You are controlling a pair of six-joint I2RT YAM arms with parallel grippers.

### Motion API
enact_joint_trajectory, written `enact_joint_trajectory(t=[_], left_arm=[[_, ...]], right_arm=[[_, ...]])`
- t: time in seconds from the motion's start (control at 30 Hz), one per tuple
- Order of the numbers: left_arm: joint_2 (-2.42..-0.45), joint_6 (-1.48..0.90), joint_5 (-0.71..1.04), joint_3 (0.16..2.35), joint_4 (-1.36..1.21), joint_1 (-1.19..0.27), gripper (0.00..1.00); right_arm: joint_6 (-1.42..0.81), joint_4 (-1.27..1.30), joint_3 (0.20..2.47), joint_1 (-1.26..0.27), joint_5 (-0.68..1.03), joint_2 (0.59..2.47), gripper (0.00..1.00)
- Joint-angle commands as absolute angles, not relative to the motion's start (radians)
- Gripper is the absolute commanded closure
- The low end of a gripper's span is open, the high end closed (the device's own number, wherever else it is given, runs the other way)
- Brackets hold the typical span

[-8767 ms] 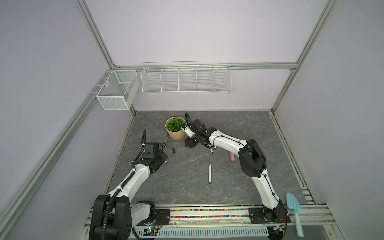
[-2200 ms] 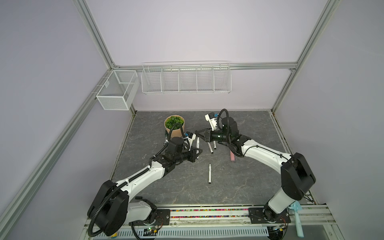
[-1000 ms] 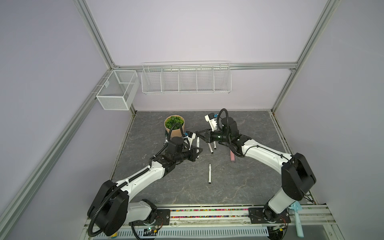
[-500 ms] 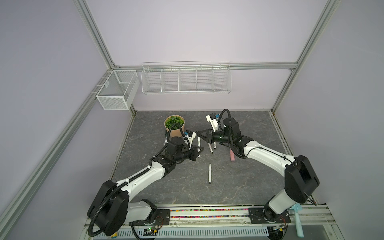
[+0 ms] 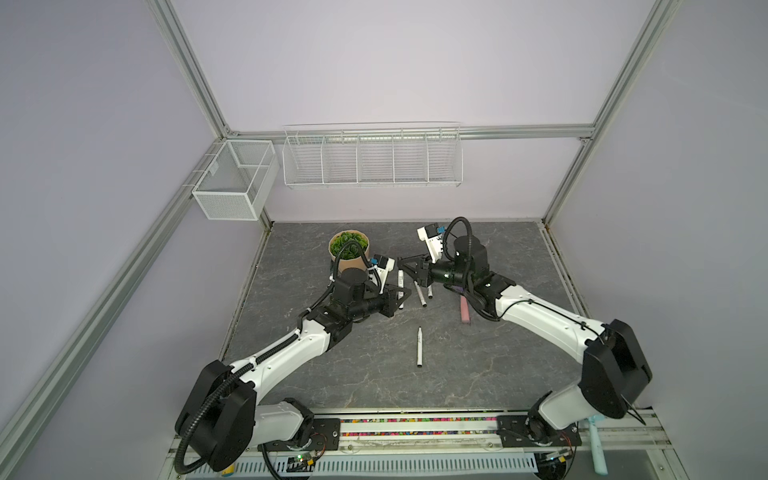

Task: Insert the pens into the pen caps
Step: 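Move the black cap in the right gripper above the upright white marker's tip, then lower the black cap onto the marker tip and press it down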

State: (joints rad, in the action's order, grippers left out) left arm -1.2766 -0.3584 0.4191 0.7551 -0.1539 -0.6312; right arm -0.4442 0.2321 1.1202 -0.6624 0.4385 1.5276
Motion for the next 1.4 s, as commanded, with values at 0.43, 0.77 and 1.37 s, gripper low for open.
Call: enact_joint_trajectory(t=[0.43,0.77,1.37], left_arm=[[-1.207,-0.247,0.224,0.779,-0.329,-0.641,1.00],[-1.203,-0.169,0.218,0.725,-0.402,-0.671,1.00],[-1.167,-0.002,0.113,0.629,-0.324,-0.786,1.00]], right_arm=[[-0.246,-0.139,1.086,-0.773,0.451,1.391,0.82],[-0.235,-0.168,1.129,-0.774,0.445,1.357,0.71],[-0.206,-0.139,1.209,-0.690,0.341,1.284,0.54]])
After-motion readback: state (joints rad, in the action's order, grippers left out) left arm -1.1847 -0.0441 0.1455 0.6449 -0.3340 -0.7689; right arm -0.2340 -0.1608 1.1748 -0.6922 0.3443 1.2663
